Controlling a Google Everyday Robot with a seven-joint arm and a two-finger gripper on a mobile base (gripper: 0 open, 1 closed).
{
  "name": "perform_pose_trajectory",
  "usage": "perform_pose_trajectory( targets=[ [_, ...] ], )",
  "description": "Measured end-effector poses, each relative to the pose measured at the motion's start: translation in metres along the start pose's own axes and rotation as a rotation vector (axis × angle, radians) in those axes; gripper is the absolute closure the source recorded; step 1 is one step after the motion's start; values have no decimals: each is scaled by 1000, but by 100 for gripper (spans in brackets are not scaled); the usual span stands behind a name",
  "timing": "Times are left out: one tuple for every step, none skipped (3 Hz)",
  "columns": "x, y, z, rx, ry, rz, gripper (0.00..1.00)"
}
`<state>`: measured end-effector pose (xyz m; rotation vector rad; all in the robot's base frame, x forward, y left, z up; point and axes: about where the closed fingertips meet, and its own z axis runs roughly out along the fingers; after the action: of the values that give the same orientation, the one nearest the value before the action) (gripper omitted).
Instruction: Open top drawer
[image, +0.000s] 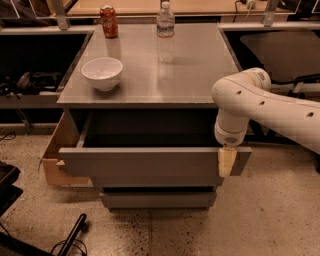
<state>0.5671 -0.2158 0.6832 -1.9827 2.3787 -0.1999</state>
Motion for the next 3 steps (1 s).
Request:
perform_pose_trajectory(
  targets=[
    [0,0,0,0,0,0,0],
    [-3,13,5,-13,-17,-4,0],
    [-5,56,4,-44,-48,-8,18]
  ],
)
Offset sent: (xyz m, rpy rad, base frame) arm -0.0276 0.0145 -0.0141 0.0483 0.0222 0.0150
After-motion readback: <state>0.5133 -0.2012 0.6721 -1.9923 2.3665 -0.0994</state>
